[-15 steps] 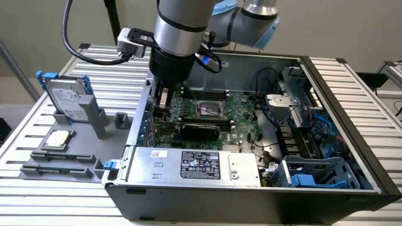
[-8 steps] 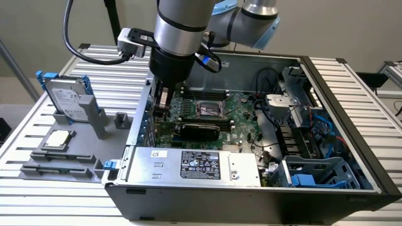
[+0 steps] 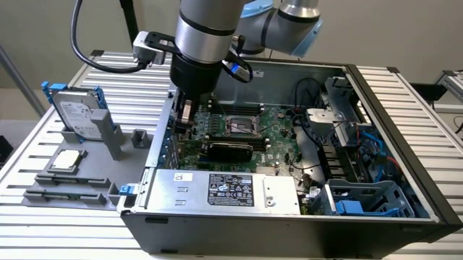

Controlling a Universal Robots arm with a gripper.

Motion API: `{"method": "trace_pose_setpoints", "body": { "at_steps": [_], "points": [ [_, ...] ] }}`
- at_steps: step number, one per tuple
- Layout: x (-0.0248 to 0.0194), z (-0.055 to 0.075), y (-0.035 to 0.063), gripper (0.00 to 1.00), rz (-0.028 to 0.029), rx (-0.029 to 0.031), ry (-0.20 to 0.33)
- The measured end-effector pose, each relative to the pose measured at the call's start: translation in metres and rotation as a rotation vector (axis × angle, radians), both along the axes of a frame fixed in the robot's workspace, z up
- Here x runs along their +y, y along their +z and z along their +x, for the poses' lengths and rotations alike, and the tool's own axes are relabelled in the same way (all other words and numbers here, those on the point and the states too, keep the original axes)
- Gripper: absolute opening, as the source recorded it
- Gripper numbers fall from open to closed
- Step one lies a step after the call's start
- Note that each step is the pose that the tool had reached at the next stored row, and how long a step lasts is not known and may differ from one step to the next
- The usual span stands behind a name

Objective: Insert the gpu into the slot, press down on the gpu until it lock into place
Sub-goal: 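Press down on the gpu until it lock into place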

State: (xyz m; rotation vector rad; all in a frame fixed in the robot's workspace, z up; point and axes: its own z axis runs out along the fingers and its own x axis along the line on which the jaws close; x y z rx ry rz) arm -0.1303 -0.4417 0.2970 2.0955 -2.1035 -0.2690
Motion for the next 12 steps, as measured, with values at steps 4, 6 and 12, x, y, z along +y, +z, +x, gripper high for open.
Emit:
{"method": "trace_pose_setpoints", "body": {
  "at_steps": [4, 6, 12],
  "points": [
    [-0.0001, -0.0001, 0.0004, 0.11, -0.0001, 0.0000, 0.000],
    [0.0000, -0.0001, 0.0014, 0.11, 0.0000, -0.0001, 0.000],
    [0.0001, -0.0006, 0.0009, 0.11, -0.0002, 0.0000, 0.000]
  ]
}}
